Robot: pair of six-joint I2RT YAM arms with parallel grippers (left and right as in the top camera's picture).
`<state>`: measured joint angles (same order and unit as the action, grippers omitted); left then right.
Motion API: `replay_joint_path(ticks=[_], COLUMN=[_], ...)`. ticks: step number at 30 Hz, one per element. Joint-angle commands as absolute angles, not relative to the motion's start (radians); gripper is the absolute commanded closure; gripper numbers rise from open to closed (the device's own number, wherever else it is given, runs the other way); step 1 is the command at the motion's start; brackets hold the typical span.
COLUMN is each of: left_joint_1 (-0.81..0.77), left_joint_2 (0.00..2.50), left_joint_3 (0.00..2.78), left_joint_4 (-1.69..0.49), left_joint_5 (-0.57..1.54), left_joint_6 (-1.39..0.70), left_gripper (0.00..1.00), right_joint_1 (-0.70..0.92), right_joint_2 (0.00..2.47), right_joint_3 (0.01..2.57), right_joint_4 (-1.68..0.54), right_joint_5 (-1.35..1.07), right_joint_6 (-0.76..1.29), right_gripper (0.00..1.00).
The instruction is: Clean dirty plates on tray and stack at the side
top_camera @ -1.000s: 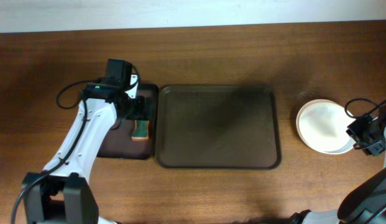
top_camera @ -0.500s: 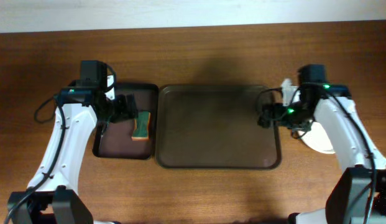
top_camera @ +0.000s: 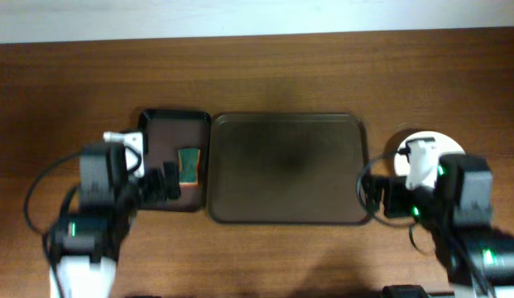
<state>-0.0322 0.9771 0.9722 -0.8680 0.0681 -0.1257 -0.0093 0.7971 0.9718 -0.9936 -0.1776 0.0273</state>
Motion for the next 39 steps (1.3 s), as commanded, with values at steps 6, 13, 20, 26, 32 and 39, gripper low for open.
replay_joint_path(ticks=[6,13,20,26,32,39], left_joint_1=[-0.037,-0.037,-0.037,-0.037,-0.037,-0.037], left_joint_2=[0.624,0.622,0.622,0.622,0.622,0.622], left_joint_3=[0.870,0.870,0.870,0.870,0.870,0.870], left_joint_4=[-0.849,-0.850,-0.850,-0.850,-0.850,-0.850], left_joint_5=[0.083,0.083,0.083,0.083,0.083,0.083], left_joint_6=[-0.096,-0.096,-0.096,-0.096,-0.096,-0.096], left_gripper=[0.00,0.00,0.00,0.00,0.00,0.01], right_joint_1=[-0.007,-0.007,-0.007,-0.006,-0.006,0.018], right_joint_2=[0.619,0.620,0.485,0.179,0.031,0.003], right_joint_3=[0.953,0.953,0.946,0.636,0.261,0.107], right_joint_4=[-1.007,-1.007,-0.964,-0.625,-0.167,0.035], right_joint_5=[-0.142,-0.142,-0.065,-0.100,-0.172,-0.076], right_joint_6=[0.034,0.034,0.009,-0.015,-0.015,-0.015], right_gripper=[0.01,0.01,0.01,0.01,0.01,0.01])
